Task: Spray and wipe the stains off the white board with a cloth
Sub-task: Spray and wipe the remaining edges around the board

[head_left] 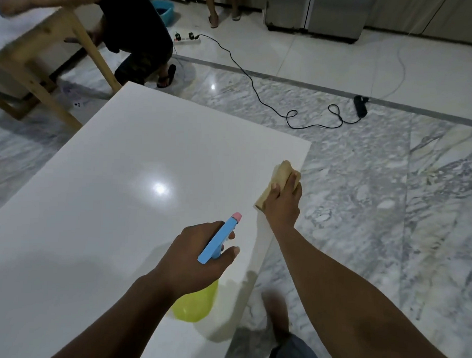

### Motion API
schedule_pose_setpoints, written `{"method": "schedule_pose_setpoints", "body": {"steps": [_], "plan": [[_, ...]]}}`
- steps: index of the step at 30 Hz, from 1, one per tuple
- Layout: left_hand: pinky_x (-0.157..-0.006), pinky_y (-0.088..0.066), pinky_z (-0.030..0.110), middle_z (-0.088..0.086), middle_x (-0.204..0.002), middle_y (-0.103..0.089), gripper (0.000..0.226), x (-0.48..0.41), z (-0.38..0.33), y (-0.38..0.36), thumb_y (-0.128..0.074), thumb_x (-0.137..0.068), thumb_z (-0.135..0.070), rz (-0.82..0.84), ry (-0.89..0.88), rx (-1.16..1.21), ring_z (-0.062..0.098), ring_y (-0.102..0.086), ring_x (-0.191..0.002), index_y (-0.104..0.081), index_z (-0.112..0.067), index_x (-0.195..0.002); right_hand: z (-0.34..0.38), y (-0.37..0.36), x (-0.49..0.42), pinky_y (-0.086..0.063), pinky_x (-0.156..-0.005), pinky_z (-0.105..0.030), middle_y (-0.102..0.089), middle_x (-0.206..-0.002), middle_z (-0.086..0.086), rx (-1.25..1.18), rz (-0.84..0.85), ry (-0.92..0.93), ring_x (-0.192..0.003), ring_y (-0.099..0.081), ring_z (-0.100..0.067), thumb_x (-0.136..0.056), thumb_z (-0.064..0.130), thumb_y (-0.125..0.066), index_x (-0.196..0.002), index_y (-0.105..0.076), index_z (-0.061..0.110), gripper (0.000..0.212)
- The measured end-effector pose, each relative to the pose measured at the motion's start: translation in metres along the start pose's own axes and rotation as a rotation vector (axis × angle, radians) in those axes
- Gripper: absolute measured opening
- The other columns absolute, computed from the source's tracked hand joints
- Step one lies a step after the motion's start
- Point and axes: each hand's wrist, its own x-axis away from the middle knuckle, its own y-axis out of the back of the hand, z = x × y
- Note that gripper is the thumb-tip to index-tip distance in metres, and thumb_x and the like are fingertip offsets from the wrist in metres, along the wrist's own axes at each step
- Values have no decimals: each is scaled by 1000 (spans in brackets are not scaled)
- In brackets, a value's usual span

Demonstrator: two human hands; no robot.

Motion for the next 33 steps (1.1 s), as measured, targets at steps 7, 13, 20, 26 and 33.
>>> {"method": "schedule_pose_setpoints", "body": {"steps": [7,13,20,26,33], "plan": [[-75,-57,31,-14,-93,-69,15,149,45,-14,-67,-86,-50,8,-23,14,11,-65,-81,-57,-41,-94,-27,-16,167,-46,-97,-48,-8,-163,-16,19,40,27,-133,-44,-39,-104,39,-34,-158,-6,21,63],[-75,-53,25,-14,-93,-68,15,251,84,-17,-69,-86,-48,29,31,2,11,-65,-84,-56,-42,-91,-48,-30,293,-48,-102,-48,-4,-164,-15,28,50,43,-144,-31,-35,-104,40,-32,-158,-7,23,62],[-71,-53,26,-12,-85,-68,16,319,104,-26,-72,-85,-44,-23,8,10,12,-66,-78,-60,-39,-95,-64,-38,386,-39,-112,-49,4,-165,-15,22,73,54,-153,-7,-32,-105,36,-33,-158,-7,23,61],[-71,-53,23,-8,-87,-70,17,404,119,-35,-74,-86,-40,-87,33,38,14,-67,-78,-63,-35,-98,-81,-42,472,-46,-106,-50,4,-165,-16,21,102,97,-151,-16,-35,-104,36,-32,-158,-7,23,60],[-75,-58,34,-7,-93,-71,16,549,154,-51,-74,-86,-39,-106,107,49,15,-67,-81,-61,-36,-95,-99,-46,600,-47,-103,-48,8,-165,-12,-41,163,92,-150,-19,-33,-105,34,-32,-158,-4,27,60]]}}
